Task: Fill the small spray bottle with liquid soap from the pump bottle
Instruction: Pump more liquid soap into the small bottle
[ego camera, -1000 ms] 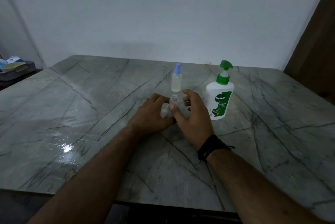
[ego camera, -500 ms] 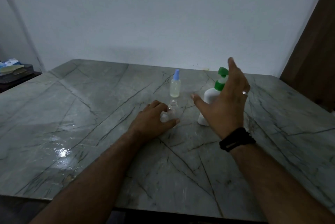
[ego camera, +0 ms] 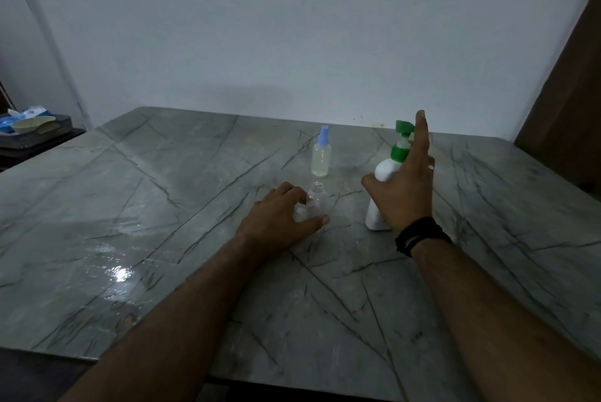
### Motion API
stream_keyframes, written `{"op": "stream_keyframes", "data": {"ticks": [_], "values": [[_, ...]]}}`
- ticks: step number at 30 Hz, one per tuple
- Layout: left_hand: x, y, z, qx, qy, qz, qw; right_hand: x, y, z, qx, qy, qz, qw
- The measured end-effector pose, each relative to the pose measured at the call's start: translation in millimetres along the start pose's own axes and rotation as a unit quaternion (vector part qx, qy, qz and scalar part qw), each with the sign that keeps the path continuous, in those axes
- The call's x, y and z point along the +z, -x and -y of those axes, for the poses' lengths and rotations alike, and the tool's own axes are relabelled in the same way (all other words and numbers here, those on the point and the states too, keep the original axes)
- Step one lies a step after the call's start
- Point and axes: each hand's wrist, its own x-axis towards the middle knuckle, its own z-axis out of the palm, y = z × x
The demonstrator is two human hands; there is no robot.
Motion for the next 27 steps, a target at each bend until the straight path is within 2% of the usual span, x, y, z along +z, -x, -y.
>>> {"op": "stream_keyframes", "data": {"ticks": [4,8,11,18,22,27], "values": [[1.6,-1.3,0.7,-0.003,-0.008,0.0,1.0,-6.2,2.7,8.5,-0.026,-0.074,0.084,0.993],[1.9,-2.5,2.0,-0.001,-0.009,-0.003,1.0,-15.8,8.1,24.5,-0.054,-0.077,0.227,0.969],[2.8,-3.2,2.2,-0.003,-0.012,-0.002,1.0,-19.9,12.5,32.9,-0.058,-0.071,0.305,0.948],[5.2,-3.7,1.9,-0.015,-0.02,-0.002,1.0,-21.3,14.3,39.8,-0.04,-0.061,0.373,0.925],[6.1,-2.1,-1.6,-0.032,0.036,-0.026,0.999,-15.9,12.7,37.7,-0.038,-0.044,0.389,0.919],[6.3,-4.1,-2.2,-0.036,0.035,-0.041,0.998,-5.8,8.6,37.4,-0.039,-0.021,0.403,0.914]]}}
